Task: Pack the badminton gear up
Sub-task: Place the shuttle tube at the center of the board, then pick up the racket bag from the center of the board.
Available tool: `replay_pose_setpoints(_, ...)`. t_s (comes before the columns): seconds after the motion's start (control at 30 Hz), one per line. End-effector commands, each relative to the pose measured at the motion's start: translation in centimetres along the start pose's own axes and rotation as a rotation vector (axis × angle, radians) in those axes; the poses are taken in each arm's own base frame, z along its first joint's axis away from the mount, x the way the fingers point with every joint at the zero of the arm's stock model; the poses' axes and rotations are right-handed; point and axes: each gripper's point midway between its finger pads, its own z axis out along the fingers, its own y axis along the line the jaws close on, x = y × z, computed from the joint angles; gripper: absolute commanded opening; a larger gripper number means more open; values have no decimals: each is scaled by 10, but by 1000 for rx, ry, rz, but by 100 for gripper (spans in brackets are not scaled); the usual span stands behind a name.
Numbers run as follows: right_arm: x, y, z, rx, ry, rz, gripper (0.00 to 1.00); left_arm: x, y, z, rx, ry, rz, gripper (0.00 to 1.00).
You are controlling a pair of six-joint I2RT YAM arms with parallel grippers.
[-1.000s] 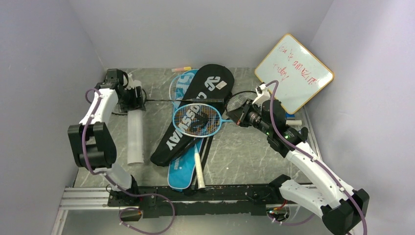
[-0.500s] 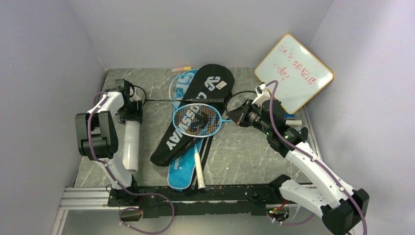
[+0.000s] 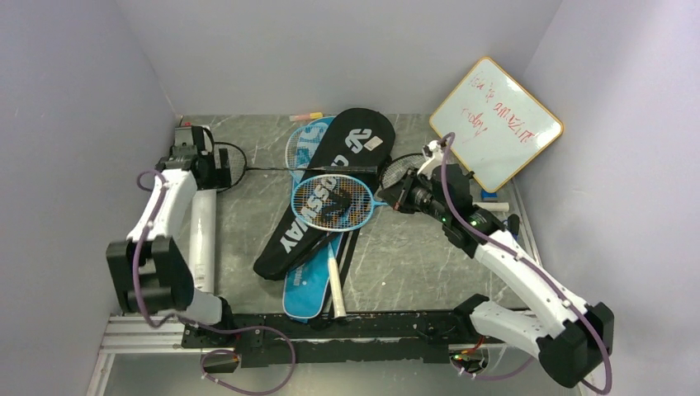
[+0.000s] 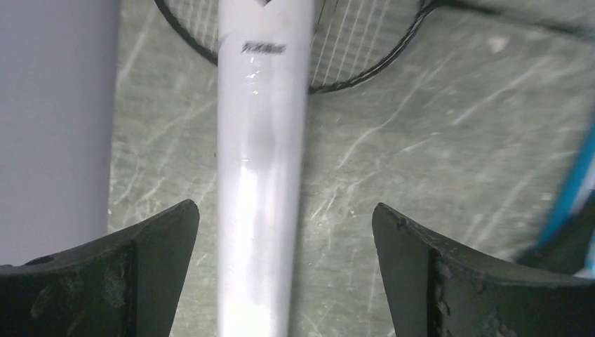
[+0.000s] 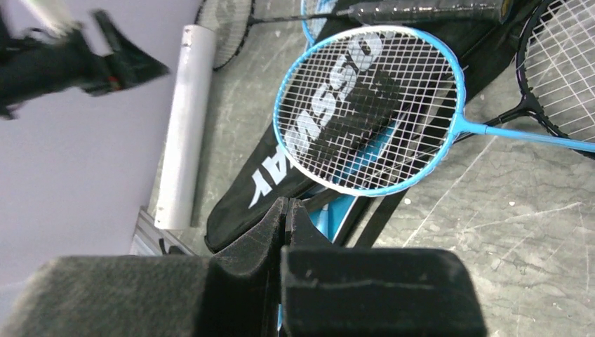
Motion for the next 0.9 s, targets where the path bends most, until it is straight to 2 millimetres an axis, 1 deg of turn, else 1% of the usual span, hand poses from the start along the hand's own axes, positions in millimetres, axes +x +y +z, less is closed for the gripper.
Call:
replay_pose_setpoints(0.0, -6, 10, 13, -27, 31, -50, 0, -47, -7, -63, 67, -278, -60, 97)
replay_pose_setpoints(0.07, -3, 10, 21, -27, 51, -65, 2, -54, -12, -85, 127, -381, -116, 97)
replay_pose_setpoints(0.1, -4, 9, 25, -28, 56, -80, 7, -58, -18, -94, 176, -443, -139, 97)
replay_pose_setpoints(0.17, -5, 9, 34, -25, 59, -121, 12, -56, -30, -107, 267, -524, -224, 97)
replay_pose_setpoints(0.2, -7, 9, 39, -26, 61, -149, 16, -54, -39, -112, 332, -544, -224, 97)
replay_pose_setpoints(0.23, -7, 12, 45, -37, 69, -185, 21, -52, -50, -117, 400, -556, -203, 97)
replay_pose_setpoints(0.3, -5, 16, 59, -49, 86, -252, 35, -49, -72, -122, 522, -539, -150, 91)
replay_pose_setpoints(0.37, 5, 17, 76, -49, 124, -316, 46, -44, -90, -122, 606, -480, -112, 89)
replay_pose_setpoints(0.4, 10, 19, 85, -51, 145, -349, 49, -41, -101, -121, 642, -451, -91, 89)
replay_pose_setpoints(0.43, 21, 16, 98, -47, 179, -392, 51, -37, -113, -119, 669, -422, -65, 90)
replay_pose_setpoints(0.47, 23, 20, 107, -50, 187, -433, 52, -33, -127, -120, 688, -408, -33, 90)
replay_pose_setpoints(0.5, 31, 24, 116, -53, 198, -480, 53, -28, -138, -118, 693, -392, 0, 90)
replay_pose_setpoints(0.53, 34, 25, 125, -48, 200, -525, 55, -22, -152, -118, 696, -379, 37, 89)
replay_pose_setpoints(0.63, 42, 30, 152, -86, 194, -642, 57, -12, -163, -107, 680, -354, 61, 88)
replay_pose_setpoints(0.77, 47, 37, 188, -191, 171, -758, 61, 2, -165, -90, 669, -310, 65, 86)
replay_pose_setpoints(0.87, 51, 35, 216, -223, 181, -852, 65, 12, -168, -80, 674, -281, 71, 84)
